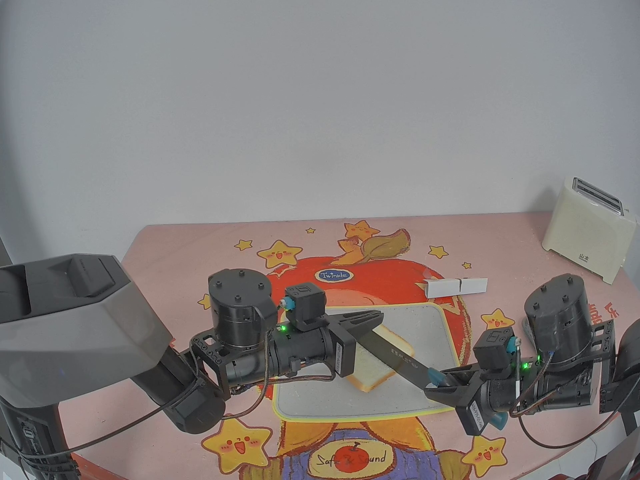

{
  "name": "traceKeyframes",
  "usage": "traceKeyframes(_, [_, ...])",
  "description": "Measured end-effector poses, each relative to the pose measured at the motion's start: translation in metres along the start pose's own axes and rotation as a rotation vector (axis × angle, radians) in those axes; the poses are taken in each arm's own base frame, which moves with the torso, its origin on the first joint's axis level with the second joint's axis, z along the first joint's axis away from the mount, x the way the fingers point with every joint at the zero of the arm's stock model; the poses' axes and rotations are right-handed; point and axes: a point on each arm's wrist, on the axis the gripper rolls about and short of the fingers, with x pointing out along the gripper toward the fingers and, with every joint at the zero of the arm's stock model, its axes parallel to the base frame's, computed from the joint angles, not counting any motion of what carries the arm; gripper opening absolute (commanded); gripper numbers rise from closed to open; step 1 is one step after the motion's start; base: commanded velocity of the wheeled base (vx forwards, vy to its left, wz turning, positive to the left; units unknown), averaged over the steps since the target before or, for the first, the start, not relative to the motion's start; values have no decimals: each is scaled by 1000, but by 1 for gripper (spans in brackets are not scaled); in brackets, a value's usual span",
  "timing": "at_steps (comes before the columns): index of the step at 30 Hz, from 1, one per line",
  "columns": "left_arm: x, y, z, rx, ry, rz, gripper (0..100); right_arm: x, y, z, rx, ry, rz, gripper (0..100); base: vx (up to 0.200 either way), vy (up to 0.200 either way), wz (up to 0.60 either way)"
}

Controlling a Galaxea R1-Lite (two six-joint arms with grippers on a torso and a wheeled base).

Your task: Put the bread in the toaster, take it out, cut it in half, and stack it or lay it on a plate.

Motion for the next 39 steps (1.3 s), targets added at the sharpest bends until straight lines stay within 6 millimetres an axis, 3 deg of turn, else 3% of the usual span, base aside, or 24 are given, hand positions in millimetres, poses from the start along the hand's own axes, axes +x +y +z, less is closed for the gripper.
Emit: traceKeyframes(39, [1,1,0,1,-2,2,0,2,-2,4,42,-5,8,0,0,0,0])
